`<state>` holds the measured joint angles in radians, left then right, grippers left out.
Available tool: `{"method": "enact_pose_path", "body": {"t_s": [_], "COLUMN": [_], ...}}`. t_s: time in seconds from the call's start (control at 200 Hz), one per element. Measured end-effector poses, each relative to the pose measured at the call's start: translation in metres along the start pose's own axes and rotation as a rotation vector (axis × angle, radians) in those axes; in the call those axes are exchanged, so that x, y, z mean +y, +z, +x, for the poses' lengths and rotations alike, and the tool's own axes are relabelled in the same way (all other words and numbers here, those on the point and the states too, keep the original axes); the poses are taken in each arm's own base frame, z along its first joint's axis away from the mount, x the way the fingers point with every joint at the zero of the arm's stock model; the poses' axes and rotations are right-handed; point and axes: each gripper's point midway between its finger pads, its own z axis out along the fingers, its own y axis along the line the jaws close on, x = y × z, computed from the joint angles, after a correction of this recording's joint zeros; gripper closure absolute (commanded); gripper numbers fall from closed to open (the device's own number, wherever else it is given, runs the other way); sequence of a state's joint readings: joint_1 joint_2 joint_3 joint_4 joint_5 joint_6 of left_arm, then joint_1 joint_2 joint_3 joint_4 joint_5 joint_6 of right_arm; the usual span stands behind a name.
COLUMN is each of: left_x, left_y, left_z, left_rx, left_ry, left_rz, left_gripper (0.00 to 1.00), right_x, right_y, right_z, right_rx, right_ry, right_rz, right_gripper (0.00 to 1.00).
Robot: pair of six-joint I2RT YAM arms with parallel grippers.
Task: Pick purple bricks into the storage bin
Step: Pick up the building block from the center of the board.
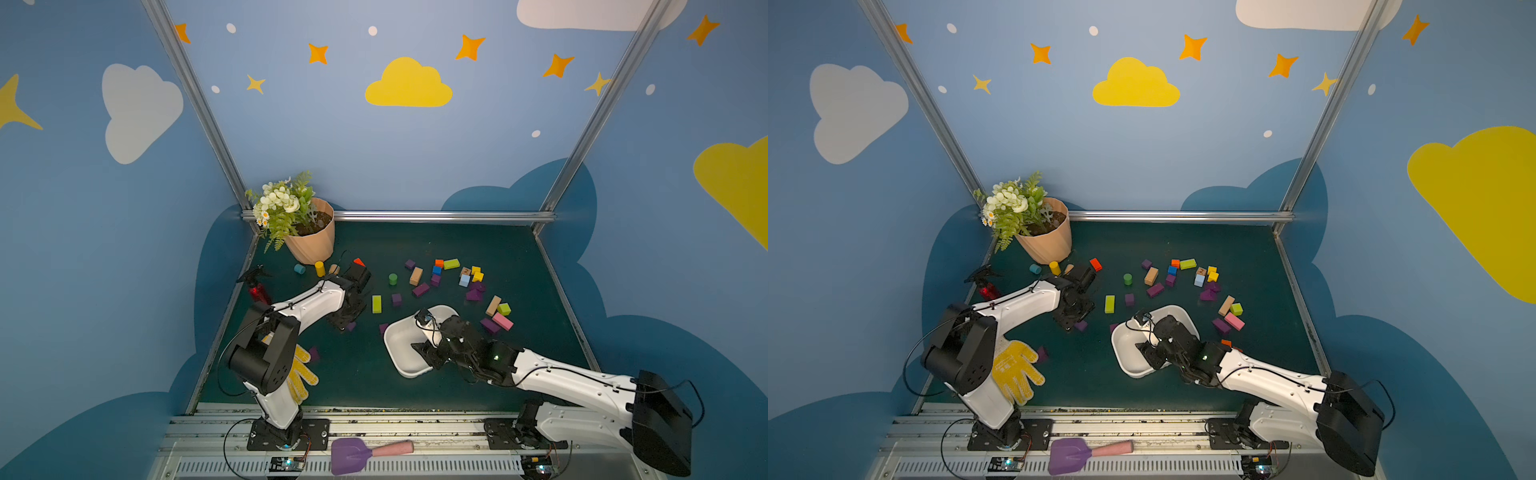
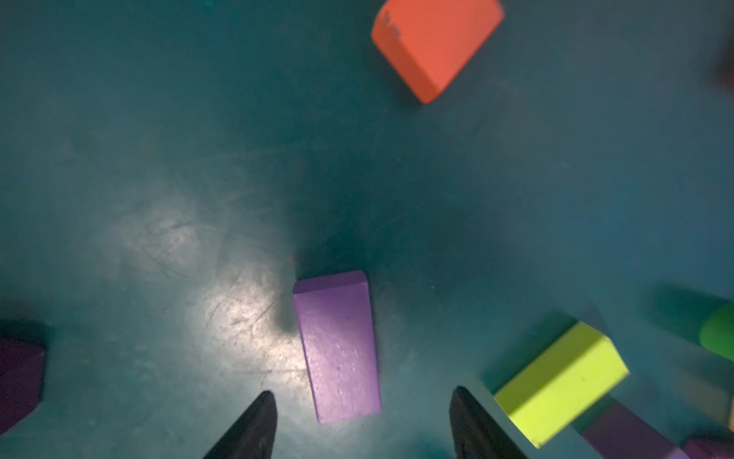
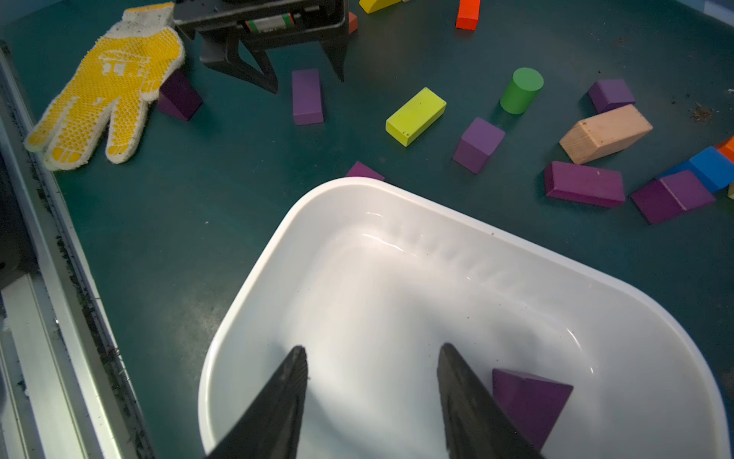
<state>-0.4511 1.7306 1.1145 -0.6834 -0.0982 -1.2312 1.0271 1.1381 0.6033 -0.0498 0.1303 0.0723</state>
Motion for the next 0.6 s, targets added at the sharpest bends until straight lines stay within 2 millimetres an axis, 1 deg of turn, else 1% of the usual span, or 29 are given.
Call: {"method": "enact_pose_path", "body": {"t_s": [0.22,0.401,0.431,0.501,0.576,0.601], "left_x": [0.001,0.006,0.007,0.006,0.006,0.006], "left_y": [0.003,0.02,0.022,0.023,0.024,0.024], "left_z": [-0.001,0.0,0.0,-0.001,-0.002,-0.002], "left_rx": [-0.005,0.0,0.001,-0.004,-0.008,-0.009], "left_ry": [-0.03,-0.04,-0.04,-0.046,-0.049,-0.05], "left_rz": [-0.008,-0.052,-0.06,-0.057,-0.058,-0.059], "left_gripper": [0.33,0.34,0.36,0.44,0.46,0.49], "right_x": [0.002,0.002,0.003,0.003,0.003,0.003], "right_y": [-0.002,-0.003,-0.003,-0.003,-0.004,-0.004], "right_z": [0.0,-0.001,-0.001,-0.001,-0.001,-0.001], "right_rx": [-0.015,-0.025,-0.025,-0.025,-0.025,-0.026], "right_ry": [-0.004,-0.003,-0.004,-0.004,-0.003,-0.002], "right_rz": [-0.006,-0.008,-0.009,-0.01,-0.009,-0.009], "right_gripper": [0.45,0.45,0.45,0.45,0.45,0.45]}}
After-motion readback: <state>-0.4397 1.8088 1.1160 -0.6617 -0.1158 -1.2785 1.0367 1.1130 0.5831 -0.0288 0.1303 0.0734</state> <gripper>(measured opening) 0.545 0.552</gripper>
